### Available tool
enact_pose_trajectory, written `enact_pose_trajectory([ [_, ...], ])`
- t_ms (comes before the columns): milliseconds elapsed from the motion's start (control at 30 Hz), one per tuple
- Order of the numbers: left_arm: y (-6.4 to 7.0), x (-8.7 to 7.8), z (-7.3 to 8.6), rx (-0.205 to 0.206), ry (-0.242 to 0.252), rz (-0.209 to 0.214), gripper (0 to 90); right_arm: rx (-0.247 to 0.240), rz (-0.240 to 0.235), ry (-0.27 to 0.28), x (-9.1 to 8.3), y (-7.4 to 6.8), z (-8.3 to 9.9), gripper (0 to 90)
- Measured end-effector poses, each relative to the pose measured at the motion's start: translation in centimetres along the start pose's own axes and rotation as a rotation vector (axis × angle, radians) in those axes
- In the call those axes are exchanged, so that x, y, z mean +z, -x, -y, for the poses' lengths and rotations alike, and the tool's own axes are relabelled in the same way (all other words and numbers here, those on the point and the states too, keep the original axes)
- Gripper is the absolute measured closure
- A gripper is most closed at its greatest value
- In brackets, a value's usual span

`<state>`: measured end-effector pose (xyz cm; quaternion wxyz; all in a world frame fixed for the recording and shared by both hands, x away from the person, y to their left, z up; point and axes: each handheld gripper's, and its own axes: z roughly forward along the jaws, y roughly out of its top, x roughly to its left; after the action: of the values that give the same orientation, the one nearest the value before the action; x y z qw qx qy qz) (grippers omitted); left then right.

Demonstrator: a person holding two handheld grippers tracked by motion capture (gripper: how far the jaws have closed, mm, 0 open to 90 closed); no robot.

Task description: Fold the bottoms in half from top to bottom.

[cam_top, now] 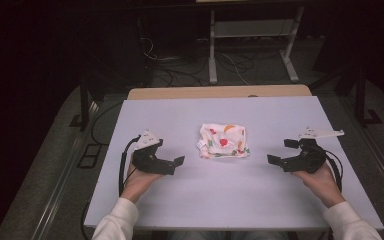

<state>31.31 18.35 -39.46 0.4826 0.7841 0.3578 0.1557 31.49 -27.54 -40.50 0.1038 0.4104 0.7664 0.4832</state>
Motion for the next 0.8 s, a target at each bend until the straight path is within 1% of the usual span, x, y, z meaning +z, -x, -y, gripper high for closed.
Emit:
enact_pose_trajectory([
  [133,0.2,-0.4,0.4,0.004,0.011,-0.008,0.0,-0.006,0.003,-0.001,-0.5,-0.4,0.7,0.0],
  [200,0.3,-0.7,0.8,0.008,0.02,-0.026,0.0,-0.013,0.022,-0.003,-0.6,-0.6,1.0,0.0],
  [267,0.4,-0.8,1.2,0.008,0.016,-0.031,0.0,-0.01,0.038,0.001,-0.8,-0.7,1.4,0.0],
  [400,0.4,-1.3,2.1,-0.004,0.015,-0.037,0.0,0.01,0.04,0.002,-1.1,-0.8,2.3,0.0],
  [567,0.5,-1.8,3.2,-0.018,0.023,-0.047,0.0,-0.002,0.046,-0.001,-1.6,-1.0,3.3,0.0],
  [667,0.7,-2.1,3.8,-0.018,0.026,-0.05,0.0,-0.002,0.056,0.002,-1.8,-0.9,3.9,0.0],
  [800,1.1,-2.3,4.1,0.001,0.035,-0.046,0.0,-0.006,0.064,-0.02,-1.8,-0.6,4.6,0.0],
])
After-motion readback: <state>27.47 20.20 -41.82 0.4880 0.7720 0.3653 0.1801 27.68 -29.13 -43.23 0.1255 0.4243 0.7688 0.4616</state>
